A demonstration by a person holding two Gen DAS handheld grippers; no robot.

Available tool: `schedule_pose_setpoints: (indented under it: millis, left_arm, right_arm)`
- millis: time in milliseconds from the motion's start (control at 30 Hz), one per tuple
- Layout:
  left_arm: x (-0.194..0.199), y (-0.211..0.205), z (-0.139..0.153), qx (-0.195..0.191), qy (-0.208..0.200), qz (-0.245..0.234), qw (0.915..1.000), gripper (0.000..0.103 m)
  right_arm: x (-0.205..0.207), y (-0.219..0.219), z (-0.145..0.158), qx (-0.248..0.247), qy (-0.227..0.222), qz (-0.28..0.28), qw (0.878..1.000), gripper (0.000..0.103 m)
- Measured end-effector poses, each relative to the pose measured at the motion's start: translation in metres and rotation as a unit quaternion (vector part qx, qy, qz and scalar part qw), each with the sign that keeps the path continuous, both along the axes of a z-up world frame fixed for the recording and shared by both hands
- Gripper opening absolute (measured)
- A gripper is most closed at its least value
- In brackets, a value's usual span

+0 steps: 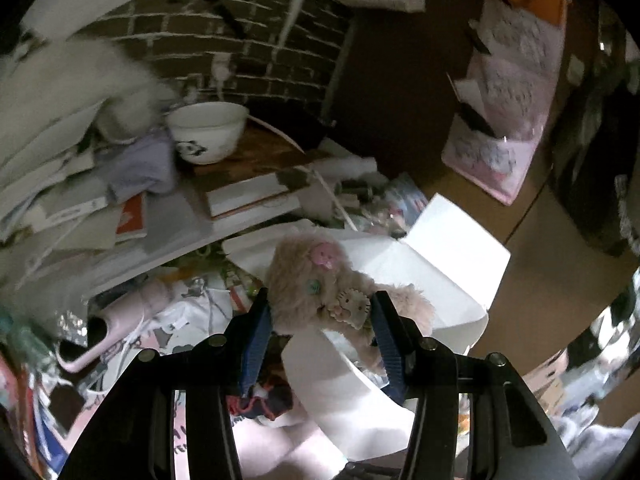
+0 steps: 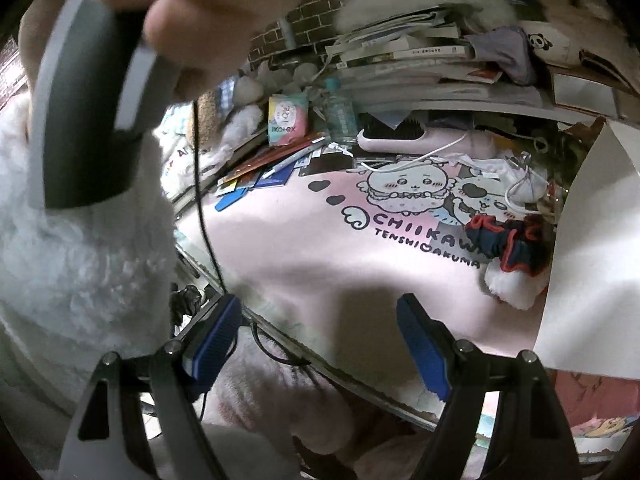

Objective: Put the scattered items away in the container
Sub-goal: 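Carry the beige plush into the white box and open the left tool, then withdraw the open left tool from the box back over the desk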

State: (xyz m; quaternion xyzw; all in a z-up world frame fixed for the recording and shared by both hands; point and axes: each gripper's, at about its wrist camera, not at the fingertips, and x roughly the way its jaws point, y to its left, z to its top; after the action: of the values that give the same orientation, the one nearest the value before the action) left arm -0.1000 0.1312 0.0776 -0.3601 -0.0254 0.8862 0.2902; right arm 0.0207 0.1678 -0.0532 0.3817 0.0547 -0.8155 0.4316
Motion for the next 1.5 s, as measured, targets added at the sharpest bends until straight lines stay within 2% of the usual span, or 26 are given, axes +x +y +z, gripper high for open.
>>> schedule_pose_setpoints:
  millis: [433, 800, 1200, 1300, 1400, 1500]
  left_arm:
    - [-0.011, 0.066, -0.018, -0.087, -0.041, -0.061, 0.9936, 0.045]
    - [-0.016, 0.089, -0.034, -0.126, -0.065, -0.072, 0.9873, 0.047]
    - [-0.017, 0.090, -0.037, -0.138, -0.062, -0.063, 0.9865, 0.057]
    - [-0.018, 0.089, -0.037, -0.137, -0.059, -0.058, 0.9870, 0.068]
    - [-0.018, 0.087, -0.034, -0.134, -0.050, -0.054, 0.9883, 0.071]
    - [-0.017, 0.086, -0.031, -0.137, -0.038, -0.049, 0.9886, 0.081]
  right_arm:
    - [0.002, 0.009, -0.001, -0.013, -0.008, -0.001, 1.000, 0.078]
    - [-0.001, 0.020, -0.002, -0.021, -0.011, -0.010, 1.000, 0.078]
    - [0.000, 0.022, -0.004, -0.022, -0.014, -0.013, 1.000, 0.078]
    - [0.000, 0.023, -0.004, -0.022, -0.013, -0.013, 1.000, 0.078]
    - [0.001, 0.023, -0.004, -0.022, -0.014, -0.012, 1.000, 0.078]
    - [0.001, 0.023, -0.004, -0.022, -0.014, -0.013, 1.000, 0.078]
